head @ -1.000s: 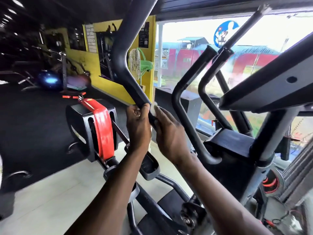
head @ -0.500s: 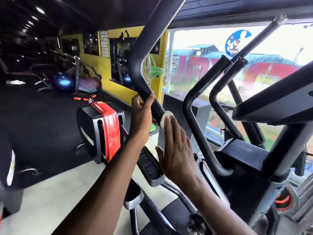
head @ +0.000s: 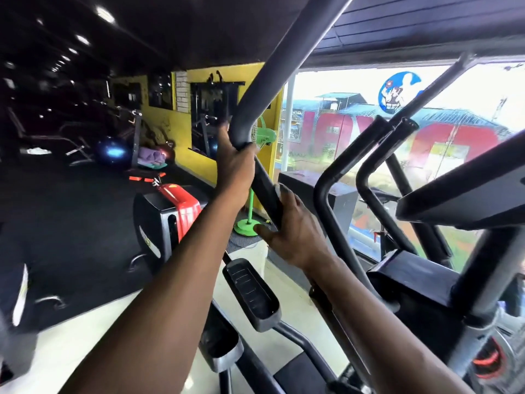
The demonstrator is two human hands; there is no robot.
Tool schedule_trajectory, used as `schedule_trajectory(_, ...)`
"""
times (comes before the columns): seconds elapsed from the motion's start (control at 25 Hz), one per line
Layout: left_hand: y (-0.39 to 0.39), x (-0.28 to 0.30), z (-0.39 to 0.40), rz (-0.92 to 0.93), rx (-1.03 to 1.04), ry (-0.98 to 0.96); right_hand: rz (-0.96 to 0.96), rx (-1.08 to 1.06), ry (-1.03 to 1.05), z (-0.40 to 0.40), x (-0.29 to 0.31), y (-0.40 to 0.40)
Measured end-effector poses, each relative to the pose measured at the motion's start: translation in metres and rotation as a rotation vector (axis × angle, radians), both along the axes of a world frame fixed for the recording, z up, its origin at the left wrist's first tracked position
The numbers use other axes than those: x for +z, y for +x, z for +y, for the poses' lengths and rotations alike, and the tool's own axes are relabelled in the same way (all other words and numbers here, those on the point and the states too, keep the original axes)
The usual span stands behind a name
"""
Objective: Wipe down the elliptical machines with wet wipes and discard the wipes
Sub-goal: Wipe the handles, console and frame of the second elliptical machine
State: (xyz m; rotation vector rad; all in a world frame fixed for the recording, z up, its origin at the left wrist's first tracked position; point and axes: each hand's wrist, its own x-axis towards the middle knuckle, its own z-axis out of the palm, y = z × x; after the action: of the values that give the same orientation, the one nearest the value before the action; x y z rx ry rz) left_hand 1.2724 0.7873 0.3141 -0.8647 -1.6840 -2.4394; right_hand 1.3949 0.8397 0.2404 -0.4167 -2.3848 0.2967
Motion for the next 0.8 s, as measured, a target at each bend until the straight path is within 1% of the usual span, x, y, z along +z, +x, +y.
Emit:
schedule_trajectory(0.12,-0.009,-0.003,0.003,0.068,-0.005,-0.057,-0.016,0.079,0.220,-0.008,0.001,-0.007)
schedule_trajectory(0.16,-0.012,-0.003,0.002,0.079,-0.020,-0.073,-0.041,0.084,0.231,-0.008,-0.002,-0.003)
schedule_trajectory(0.24,-0.018,-0.001,0.001,0.059,-0.059,-0.057,-0.089,0.030,0.141,-0.002,0.009,-0.006)
schedule_trajectory(0.28,-0.019,0.000,0.001,0.044,-0.072,-0.040,-0.067,0.011,0.060,0.000,0.022,-0.016)
schedule_trajectory(0.32,-0.016,0.001,0.000,0.039,-0.079,-0.038,-0.051,0.024,0.022,-0.002,0.035,-0.027)
schedule_trajectory(0.36,-0.015,0.002,0.000,0.045,-0.080,-0.033,-0.036,0.059,0.046,-0.006,0.041,-0.035)
schedule_trajectory(0.4,-0.014,0.001,-0.001,0.067,-0.075,-0.039,-0.029,0.087,0.116,-0.010,0.040,-0.038)
schedule_trajectory(0.48,-0.013,0.000,-0.003,0.109,-0.069,-0.062,-0.026,0.107,0.204,-0.010,0.027,-0.029)
schedule_trajectory(0.56,-0.012,0.004,-0.005,0.110,-0.064,-0.121,-0.046,0.078,0.126,-0.003,0.022,-0.017)
schedule_trajectory(0.64,-0.013,0.006,-0.005,0.087,-0.064,-0.139,0.046,0.070,-0.003,0.005,0.043,-0.031)
schedule_trajectory(0.72,-0.012,0.006,-0.005,0.070,-0.099,-0.081,0.118,0.141,0.032,-0.003,0.056,-0.048)
schedule_trajectory(0.8,-0.016,0.005,-0.008,0.057,-0.135,-0.039,0.163,0.160,0.151,-0.011,0.043,-0.049)
